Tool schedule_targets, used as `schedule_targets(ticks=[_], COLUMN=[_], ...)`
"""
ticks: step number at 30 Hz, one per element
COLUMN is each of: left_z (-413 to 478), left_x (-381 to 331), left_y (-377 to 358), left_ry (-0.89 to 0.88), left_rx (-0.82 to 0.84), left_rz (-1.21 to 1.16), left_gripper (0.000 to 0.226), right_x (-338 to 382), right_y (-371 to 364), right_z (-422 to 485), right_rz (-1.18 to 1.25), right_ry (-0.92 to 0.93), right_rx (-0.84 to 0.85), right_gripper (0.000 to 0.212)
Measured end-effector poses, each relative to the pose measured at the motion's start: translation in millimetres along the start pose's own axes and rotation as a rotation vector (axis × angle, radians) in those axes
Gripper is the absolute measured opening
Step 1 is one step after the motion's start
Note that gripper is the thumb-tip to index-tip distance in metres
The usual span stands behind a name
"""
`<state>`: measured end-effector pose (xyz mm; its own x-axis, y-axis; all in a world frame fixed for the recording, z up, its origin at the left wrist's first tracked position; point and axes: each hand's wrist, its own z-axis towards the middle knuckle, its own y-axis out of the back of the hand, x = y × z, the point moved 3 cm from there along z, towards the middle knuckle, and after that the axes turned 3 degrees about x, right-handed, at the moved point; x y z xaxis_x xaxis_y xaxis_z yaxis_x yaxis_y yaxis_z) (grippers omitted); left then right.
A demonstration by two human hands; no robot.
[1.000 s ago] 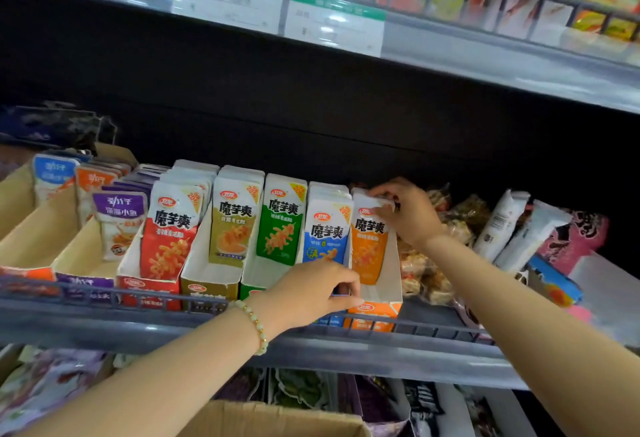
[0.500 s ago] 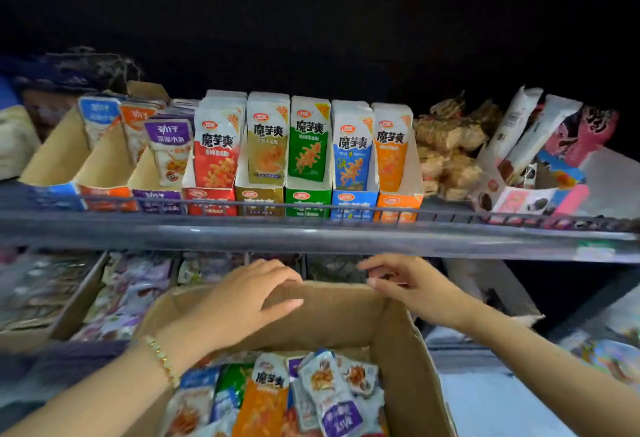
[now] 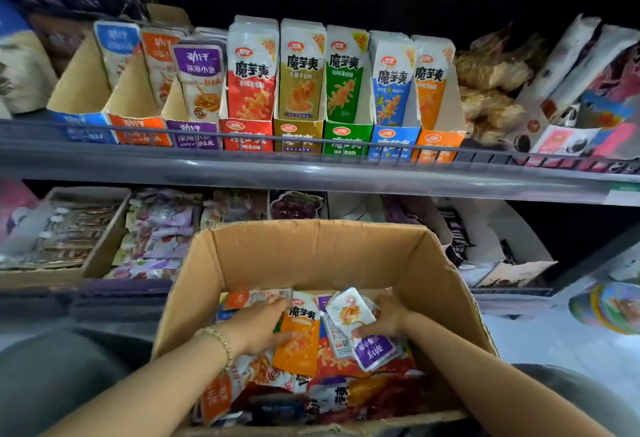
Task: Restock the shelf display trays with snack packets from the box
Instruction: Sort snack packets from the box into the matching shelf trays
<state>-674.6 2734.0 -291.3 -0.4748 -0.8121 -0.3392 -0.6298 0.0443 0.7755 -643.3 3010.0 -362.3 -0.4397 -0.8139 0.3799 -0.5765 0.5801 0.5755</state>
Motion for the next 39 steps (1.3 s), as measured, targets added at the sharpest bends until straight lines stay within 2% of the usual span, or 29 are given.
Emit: schedule_targets(ticks=[3, 7, 10, 13, 17, 20, 23, 25, 27, 30, 32, 34, 35, 36, 39], left_z=[3.6, 7.5, 7.8, 1.7, -16.3, -34.9, -45.1, -43.5, -38.8, -32.8, -33.9, -35.2, -35.4, -36.6, -41.7], left_x=[-5.9, -10.9, -18.6, -21.8, -7.8, 16.8, 34.1, 36.4, 33.7, 33.8, 32.6, 31.4, 31.8, 30.2, 21.9], left_y=[0.5, -0.5, 16.0, 36.8, 62.9, 80.4, 88.3, 85.4, 79.3, 73.7, 71.6, 70.3, 69.5, 69.8, 75.9], left_ry=[0.015, -0.019, -0.096, -0.133, -0.097, -0.06, -0.001, -0.008, -0.06, -0.048, 0.002, 0.031, 0.029, 0.003, -0.059], left_rx=[-0.041, -0.081, -0.279, -0.41, -0.443, -0.441, -0.532, -0.579, -0.565, -0.511, -0.472, -0.458, -0.467, -0.487, -0.526], left_rz=[-0.031, -0.278, -0.596, -0.708, -0.827, -0.79, -0.672, -0.678, -0.767, -0.839, -0.8, -0.756, -0.757, -0.768, -0.799], left_gripper=[0.061, 0.066, 0.049, 0.03, 0.013, 0.005, 0.01, 0.004, 0.009, 0.013, 0.012, 0.031, 0.033, 0.029, 0.02], right_x=[11.1, 43.9, 77.2, 98.3, 99.5, 83.2, 67.5, 67.7, 75.2, 76.7, 73.4, 49.0, 34.0, 30.1, 63.8], right_y=[-1.4, 13.8, 27.9, 29.1, 36.0, 48.9, 30.9, 11.4, 2.7, -7.7, -17.9, -29.2, -35.1, -36.2, -22.6], right_z=[-20.7, -53.9, -78.0, -94.1, -92.5, -80.0, -63.6, -55.6, -52.8, -42.2, -25.4, 12.7, 32.7, 37.6, -6.1], right_rz=[0.125, 0.348, 0.502, 0.496, 0.682, 0.615, 0.423, 0.448, 0.523, 0.637, 0.611, 0.524, 0.515, 0.523, 0.487], right_ry=[0.0, 0.135, 0.281, 0.37, 0.399, 0.282, 0.064, 0.018, 0.039, -0.022, -0.032, -0.025, -0.012, -0.005, 0.016], right_rx=[-0.023, -0.056, 0.1, 0.181, 0.108, -0.097, -0.089, -0.028, -0.044, -0.075, -0.077, -0.099, -0.091, -0.073, -0.047], right_gripper=[0.119, 0.047, 0.034, 0.031, 0.03, 0.032, 0.044, 0.029, 0.009, 0.012, 0.047, 0.098, 0.11, 0.107, 0.066])
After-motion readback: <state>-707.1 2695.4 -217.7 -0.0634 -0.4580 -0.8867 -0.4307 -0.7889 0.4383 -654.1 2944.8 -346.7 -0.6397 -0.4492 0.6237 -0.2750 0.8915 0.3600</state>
